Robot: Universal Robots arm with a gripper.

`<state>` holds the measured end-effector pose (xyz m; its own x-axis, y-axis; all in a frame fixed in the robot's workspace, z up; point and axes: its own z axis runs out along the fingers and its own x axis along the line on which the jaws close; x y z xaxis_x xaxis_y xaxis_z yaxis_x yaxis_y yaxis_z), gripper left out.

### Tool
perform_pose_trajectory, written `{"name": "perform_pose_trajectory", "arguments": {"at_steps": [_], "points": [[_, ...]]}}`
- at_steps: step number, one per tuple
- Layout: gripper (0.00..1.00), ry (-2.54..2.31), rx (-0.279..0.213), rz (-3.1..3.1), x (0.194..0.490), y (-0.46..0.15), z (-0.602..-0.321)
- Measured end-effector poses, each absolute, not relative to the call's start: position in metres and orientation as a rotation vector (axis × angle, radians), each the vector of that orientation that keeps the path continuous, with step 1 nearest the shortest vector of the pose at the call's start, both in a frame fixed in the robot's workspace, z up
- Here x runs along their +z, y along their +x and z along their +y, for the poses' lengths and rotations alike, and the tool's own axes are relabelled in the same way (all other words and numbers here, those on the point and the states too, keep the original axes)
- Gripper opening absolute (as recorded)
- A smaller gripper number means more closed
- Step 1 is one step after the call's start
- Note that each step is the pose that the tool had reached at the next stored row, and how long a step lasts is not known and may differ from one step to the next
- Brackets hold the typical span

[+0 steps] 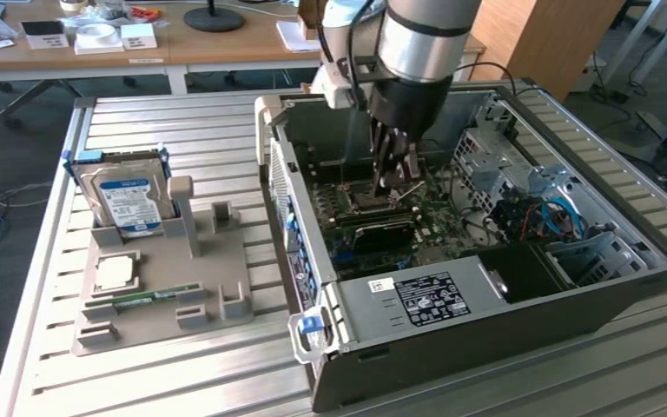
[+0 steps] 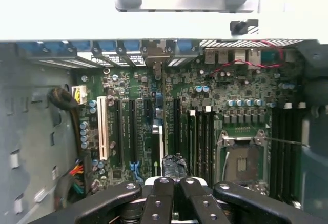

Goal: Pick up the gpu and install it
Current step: 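Press down on the gpu until it lock into place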

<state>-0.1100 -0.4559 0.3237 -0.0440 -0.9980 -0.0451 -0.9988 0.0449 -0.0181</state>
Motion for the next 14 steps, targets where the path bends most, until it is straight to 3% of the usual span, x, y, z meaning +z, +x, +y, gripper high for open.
{"name": "perform_pose_trajectory", "arguments": {"at_steps": [14], "points": [[0.11, -2.138, 0.028, 2.240, 0.345, -0.110, -0.456]]}}
